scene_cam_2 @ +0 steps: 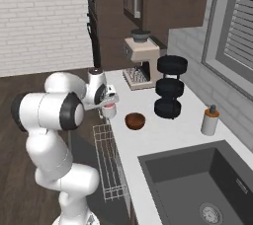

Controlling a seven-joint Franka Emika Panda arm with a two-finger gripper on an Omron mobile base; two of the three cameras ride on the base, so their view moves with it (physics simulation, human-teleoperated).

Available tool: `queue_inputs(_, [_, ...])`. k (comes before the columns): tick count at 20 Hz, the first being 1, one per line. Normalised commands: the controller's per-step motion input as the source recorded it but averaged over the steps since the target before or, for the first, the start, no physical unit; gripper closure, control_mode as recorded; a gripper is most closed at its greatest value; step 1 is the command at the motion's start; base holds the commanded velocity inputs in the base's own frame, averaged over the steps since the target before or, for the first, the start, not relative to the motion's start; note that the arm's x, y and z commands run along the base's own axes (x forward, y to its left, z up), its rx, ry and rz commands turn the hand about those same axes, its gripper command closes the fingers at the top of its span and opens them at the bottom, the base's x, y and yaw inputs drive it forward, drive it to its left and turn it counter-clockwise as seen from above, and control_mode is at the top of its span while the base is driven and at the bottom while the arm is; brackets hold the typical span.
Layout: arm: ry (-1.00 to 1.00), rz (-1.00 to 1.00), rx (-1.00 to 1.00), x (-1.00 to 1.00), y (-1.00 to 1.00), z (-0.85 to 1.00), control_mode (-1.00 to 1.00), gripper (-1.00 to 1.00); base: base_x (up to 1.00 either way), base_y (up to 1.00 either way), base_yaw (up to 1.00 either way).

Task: Pick up the cup and bowl from the counter, place them in the dishwasher, and close the dishwasher door.

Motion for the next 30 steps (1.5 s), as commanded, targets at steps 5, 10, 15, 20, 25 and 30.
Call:
queue_inputs(5, [0.14, 0.00, 0.05, -0.66, 0.15, -0.06, -1.00, 1.00, 0.00, 0.00, 0.00])
queue_inputs(10, [0.08, -0.04, -0.01, -0.31, 0.37, -0.54, -1.00, 1.00, 0.00, 0.00, 0.00])
queue_inputs(15, [0.00, -0.09, -0.05, 0.01, 0.35, -0.63, -1.00, 1.00, 0.00, 0.00, 0.00])
queue_inputs(20, [0.00, -0.11, 0.00, 0.16, 0.23, -0.54, -1.00, 1.00, 0.00, 0.00, 0.00])
queue_inputs(25, [0.00, -0.23, -0.04, 0.18, 0.02, -0.50, -1.00, 1.00, 0.00, 0.00, 0.00])
queue_inputs(30, [-0.03, -0.24, -0.06, 0.41, 0.02, -0.49, -1.00, 1.00, 0.00, 0.00, 0.00])
